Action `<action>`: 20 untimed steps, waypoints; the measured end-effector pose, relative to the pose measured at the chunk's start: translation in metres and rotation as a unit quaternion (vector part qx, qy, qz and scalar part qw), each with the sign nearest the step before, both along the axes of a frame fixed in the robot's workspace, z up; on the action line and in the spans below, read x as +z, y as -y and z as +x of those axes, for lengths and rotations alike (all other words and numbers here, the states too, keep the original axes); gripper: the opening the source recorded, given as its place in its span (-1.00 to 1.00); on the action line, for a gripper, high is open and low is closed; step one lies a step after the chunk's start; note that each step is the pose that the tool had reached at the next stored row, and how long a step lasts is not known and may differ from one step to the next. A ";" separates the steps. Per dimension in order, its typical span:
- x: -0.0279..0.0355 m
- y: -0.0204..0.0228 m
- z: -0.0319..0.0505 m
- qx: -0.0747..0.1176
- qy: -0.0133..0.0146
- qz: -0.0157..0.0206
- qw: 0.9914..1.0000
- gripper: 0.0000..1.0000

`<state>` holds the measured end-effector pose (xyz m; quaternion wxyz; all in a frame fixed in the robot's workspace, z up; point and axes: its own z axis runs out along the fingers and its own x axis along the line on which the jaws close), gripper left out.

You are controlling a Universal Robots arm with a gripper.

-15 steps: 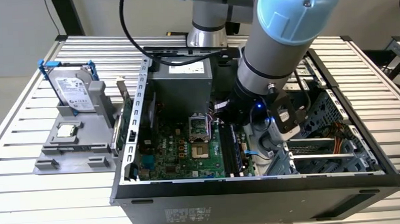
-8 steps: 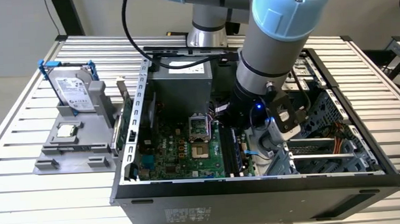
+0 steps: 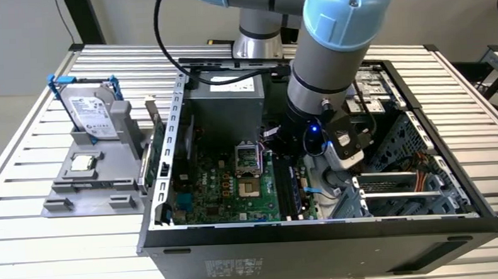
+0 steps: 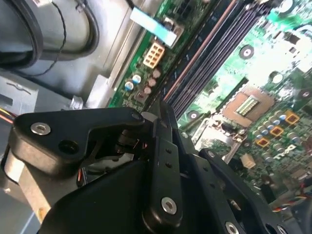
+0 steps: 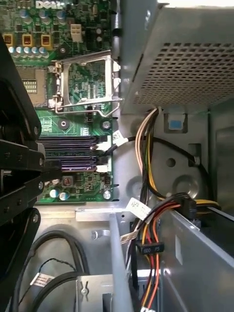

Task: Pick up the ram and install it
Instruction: 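Press down the ram until it locks into place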

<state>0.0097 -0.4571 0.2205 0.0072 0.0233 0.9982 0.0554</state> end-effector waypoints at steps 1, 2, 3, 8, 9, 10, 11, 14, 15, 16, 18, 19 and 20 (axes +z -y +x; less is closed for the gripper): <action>-0.0018 -0.0016 0.0000 0.000 0.000 0.000 1.000 -1.00; -0.0038 -0.0030 0.0000 0.000 0.000 0.000 1.000 -1.00; -0.0050 -0.0035 0.0001 0.000 0.000 0.000 1.000 -1.00; 0.0105 -0.0038 0.0001 -0.001 0.000 0.001 1.000 -1.00; 0.0150 -0.0037 0.0001 -0.001 0.000 0.001 1.000 -1.00; 0.0196 -0.0038 0.0000 -0.001 0.000 0.001 1.000 -1.00; 0.0243 -0.0037 0.0000 -0.001 0.000 0.001 1.000 -1.00; 0.0377 -0.0037 0.0001 -0.001 0.000 0.001 1.000 -1.00; 0.0426 -0.0037 0.0001 -0.001 0.000 0.001 1.000 -1.00; 0.0472 -0.0037 0.0001 -0.001 0.000 0.001 1.000 -1.00; 0.0510 -0.0037 0.0001 -0.001 0.000 0.001 1.000 -1.00; 0.0509 -0.0037 0.0001 -0.001 0.000 0.001 1.000 -1.00; 0.0509 -0.0037 0.0001 -0.001 0.000 0.001 1.000 -1.00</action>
